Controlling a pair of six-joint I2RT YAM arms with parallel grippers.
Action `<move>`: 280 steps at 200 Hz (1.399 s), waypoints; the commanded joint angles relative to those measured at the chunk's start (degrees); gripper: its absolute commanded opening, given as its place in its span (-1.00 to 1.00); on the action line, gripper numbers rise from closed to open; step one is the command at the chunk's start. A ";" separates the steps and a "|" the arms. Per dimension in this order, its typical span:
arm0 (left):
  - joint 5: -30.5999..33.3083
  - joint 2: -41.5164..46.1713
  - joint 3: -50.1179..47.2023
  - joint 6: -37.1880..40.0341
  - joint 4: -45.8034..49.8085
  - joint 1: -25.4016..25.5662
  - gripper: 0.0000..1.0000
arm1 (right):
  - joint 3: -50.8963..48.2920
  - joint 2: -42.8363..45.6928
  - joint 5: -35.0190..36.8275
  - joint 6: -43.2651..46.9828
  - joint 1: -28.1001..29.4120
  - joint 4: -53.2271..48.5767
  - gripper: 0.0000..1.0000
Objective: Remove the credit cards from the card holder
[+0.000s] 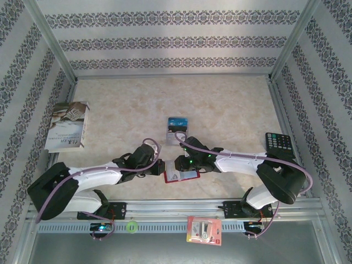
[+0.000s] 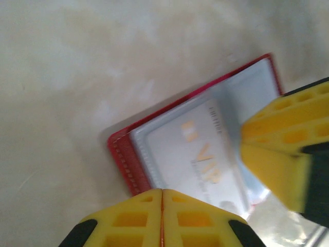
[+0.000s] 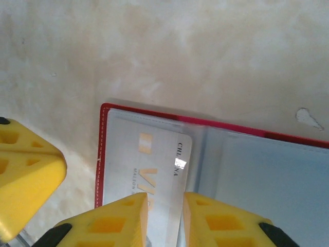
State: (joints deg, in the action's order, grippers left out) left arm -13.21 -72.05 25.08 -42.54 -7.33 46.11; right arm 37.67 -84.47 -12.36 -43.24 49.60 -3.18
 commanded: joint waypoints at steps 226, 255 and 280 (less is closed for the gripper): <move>2.44 -9.78 -1.66 -2.26 -5.32 1.97 -1.00 | -1.19 -4.22 -3.46 -1.82 -1.00 6.34 -0.69; 2.44 -9.67 -1.70 -2.14 -5.19 1.79 -1.00 | -1.87 -3.76 -2.89 -2.28 -1.00 6.60 -0.83; 2.40 -9.23 -1.79 -1.96 -4.86 1.45 -1.00 | -2.13 -3.12 -1.70 -2.28 -1.09 5.53 -0.71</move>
State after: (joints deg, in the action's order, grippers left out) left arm -11.18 -80.38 24.71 -44.21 -13.04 48.29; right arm 36.42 -87.94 -13.37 -44.99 48.12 1.32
